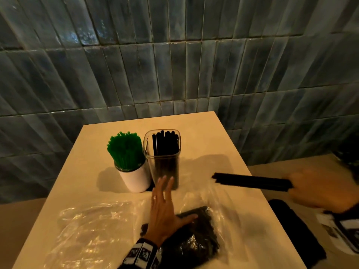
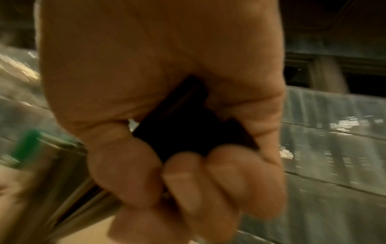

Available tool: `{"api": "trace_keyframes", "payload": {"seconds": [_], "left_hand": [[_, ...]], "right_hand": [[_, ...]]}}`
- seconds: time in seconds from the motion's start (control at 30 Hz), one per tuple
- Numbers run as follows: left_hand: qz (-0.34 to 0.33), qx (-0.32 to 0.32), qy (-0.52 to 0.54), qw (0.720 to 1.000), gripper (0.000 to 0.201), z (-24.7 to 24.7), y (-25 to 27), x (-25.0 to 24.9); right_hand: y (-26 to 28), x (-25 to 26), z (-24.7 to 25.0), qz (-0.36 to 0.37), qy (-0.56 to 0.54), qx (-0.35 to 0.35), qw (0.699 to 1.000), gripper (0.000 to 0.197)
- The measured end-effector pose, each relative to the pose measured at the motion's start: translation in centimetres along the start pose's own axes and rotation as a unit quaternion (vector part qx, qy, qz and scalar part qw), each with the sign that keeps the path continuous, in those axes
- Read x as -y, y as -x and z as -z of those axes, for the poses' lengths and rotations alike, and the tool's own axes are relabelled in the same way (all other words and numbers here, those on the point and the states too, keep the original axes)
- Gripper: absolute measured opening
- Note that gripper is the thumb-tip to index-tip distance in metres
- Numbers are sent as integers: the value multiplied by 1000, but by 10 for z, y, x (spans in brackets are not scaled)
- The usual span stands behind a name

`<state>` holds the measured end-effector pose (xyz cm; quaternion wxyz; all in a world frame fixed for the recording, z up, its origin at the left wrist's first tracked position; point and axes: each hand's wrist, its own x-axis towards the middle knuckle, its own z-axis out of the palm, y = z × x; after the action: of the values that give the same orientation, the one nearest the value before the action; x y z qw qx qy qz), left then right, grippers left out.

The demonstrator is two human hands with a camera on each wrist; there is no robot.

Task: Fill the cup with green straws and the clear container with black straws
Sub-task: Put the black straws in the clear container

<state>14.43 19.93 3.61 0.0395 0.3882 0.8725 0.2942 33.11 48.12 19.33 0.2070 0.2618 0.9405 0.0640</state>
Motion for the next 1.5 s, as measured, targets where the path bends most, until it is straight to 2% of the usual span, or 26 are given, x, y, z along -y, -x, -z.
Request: {"api": "trace_keyframes", "payload": {"seconds": [0.07,0.1,0.17,0.23,0.27,0.33,0.4,0.53,0.57,0.6,0.67,0.7,0.73,0.77,0.8,0.87,0.9,0.93,1.07,1.13,1.2,1.27,1.37,1.43,1.47,1.5], "left_hand": [[-143,-91,-28,985,107,7,-6,-25],[-185,-117,-55,974,97,10,-8,-35],[-209,-131,-80,966,66,19,-12,-45],[-184,-131,-43,973,32,27,-11,-43],[-148,-125,-18,981,25,33,-9,-39],[-76,-105,17,991,21,38,-3,-28],[-41,-114,37,992,25,38,3,-16],[0,-127,94,987,33,40,1,-14],[-3,-142,107,984,34,39,0,-15],[-2,-156,132,979,34,41,0,-18],[29,-177,198,964,23,47,-1,-27],[47,-178,218,958,12,49,-3,-30],[57,-178,232,955,18,52,-6,-34],[59,-172,237,954,28,54,-8,-38],[53,-160,262,950,29,56,-10,-41],[22,-123,320,939,16,63,-15,-48],[14,-110,328,938,15,66,-16,-51],[9,-114,320,940,19,69,-16,-51],[-7,-231,266,936,72,78,-17,-39],[5,-264,239,934,85,79,-21,-26],[37,-262,235,935,94,78,-28,-18],[56,-241,229,942,96,74,-36,-13],[64,-201,191,959,95,69,-47,-8],[54,-194,159,967,92,66,-50,-6],[45,-198,144,969,90,65,-50,-5],[37,-204,132,969,88,65,-49,-4]], "right_hand": [[8,40,12,70,-30,-33,997,9],[13,61,19,92,-55,-29,994,13],[21,97,33,148,-80,-41,985,21],[24,120,46,211,-96,-77,970,20],[22,125,48,233,-106,-82,963,22],[17,128,57,266,-159,-75,948,36],[14,128,67,293,-243,-73,922,48],[17,158,74,305,-433,-128,839,38],[18,168,73,302,-485,-153,807,36],[17,176,72,294,-553,-179,758,38],[12,186,71,256,-712,-193,625,55],[9,189,71,237,-770,-174,566,63],[7,194,72,226,-806,-141,529,67],[6,202,71,223,-821,-108,514,65],[6,211,68,223,-822,-87,517,55],[4,228,67,207,-814,-89,535,34],[3,232,70,199,-819,-100,528,34],[-1,232,77,191,-832,-114,509,34],[-20,209,123,159,-892,-173,387,33],[-32,199,150,165,-904,-210,333,32],[-48,197,169,167,-909,-237,298,30],[-64,204,177,151,-906,-256,300,30],[-86,222,170,111,-891,-261,356,29],[-101,231,154,77,-873,-246,414,29],[-107,234,145,61,-856,-240,455,30],[-111,237,136,52,-824,-235,514,32]]}}
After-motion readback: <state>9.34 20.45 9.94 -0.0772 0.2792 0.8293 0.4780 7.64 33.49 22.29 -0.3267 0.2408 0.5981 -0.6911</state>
